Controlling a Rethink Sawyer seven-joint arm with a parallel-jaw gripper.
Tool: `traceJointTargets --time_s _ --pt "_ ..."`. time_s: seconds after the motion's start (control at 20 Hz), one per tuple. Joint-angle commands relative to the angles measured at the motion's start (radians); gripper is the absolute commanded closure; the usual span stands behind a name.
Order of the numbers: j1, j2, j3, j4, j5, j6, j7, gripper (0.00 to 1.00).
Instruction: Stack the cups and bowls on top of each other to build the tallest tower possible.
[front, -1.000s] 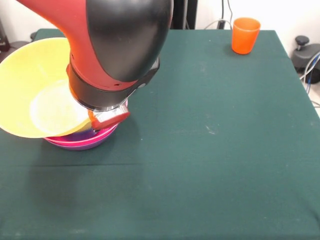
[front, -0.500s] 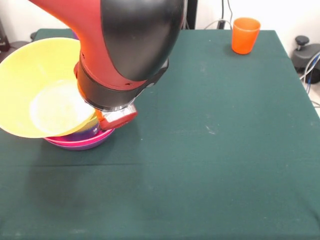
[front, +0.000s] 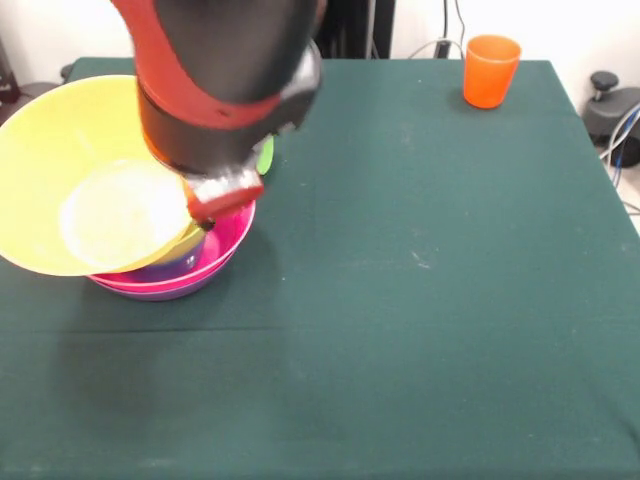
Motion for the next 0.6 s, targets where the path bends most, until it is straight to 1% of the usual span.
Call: traceJointTargets --time_s 0.05,0.3,0.4,0.6 --pt "0.020 -0.130 0.165 0.243 -0.108 -0.098 -0.044 0.00" --pt "0.010 -0.200 0.189 0.319 -0.143 -0.122 -0.100 0.00" --pt "0.020 -0.227 0.207 0.380 -0.158 -0.166 -0.105 0.00" --pt "0.035 -0.248 0.212 0.418 -0.180 -0.185 -0.065 0.00"
